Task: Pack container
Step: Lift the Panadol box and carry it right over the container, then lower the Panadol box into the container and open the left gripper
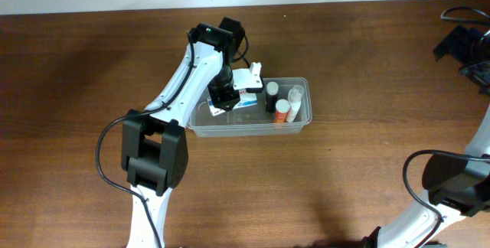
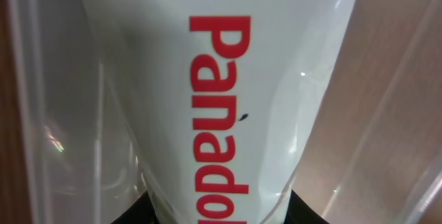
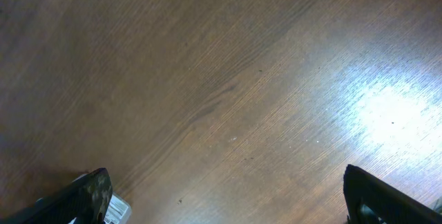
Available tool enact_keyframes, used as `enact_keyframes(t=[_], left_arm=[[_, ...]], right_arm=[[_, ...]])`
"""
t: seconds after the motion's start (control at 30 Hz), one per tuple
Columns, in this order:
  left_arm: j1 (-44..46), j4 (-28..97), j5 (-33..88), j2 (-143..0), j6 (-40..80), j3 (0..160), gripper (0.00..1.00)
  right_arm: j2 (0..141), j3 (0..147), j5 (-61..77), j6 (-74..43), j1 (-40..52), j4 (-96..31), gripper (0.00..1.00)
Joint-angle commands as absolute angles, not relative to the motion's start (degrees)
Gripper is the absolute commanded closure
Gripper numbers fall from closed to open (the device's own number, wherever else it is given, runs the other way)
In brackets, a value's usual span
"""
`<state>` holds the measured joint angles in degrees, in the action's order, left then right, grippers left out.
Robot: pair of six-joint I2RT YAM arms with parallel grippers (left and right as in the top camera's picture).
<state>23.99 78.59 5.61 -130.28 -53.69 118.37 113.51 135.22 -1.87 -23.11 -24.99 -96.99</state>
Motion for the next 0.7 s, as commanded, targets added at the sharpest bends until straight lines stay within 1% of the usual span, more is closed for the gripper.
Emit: enact_keyframes(t=[0.0,0.13,0.5,0.57,0.67], left_arm=[[24.2,78.2,6.6,-130.8,-55.9,118.1,0.73],[24.2,77.9,6.6,-130.8,-55.9,118.1,0.71],[24.2,77.4,6.2,-132.7,-57.4,118.1,0.68],[24.2,77.2,6.2,-133.5,-57.4,118.1,0.63],[24.2,76.9,6.2,-134.9,-57.4,118.1,0.61]], right_arm=[[112.1,135.8,-1.8,-22.8,-25.1,-97.3,0.02],[112.1,135.8,-1.8,-22.8,-25.1,-97.3,0.02],[112.1,135.8,-1.8,-22.8,-25.1,-97.3,0.02],[112.1,135.8,-1.8,-22.8,-25.1,-97.3,0.01],[112.1,135.8,-1.8,-22.8,-25.1,-97.3,0.02]])
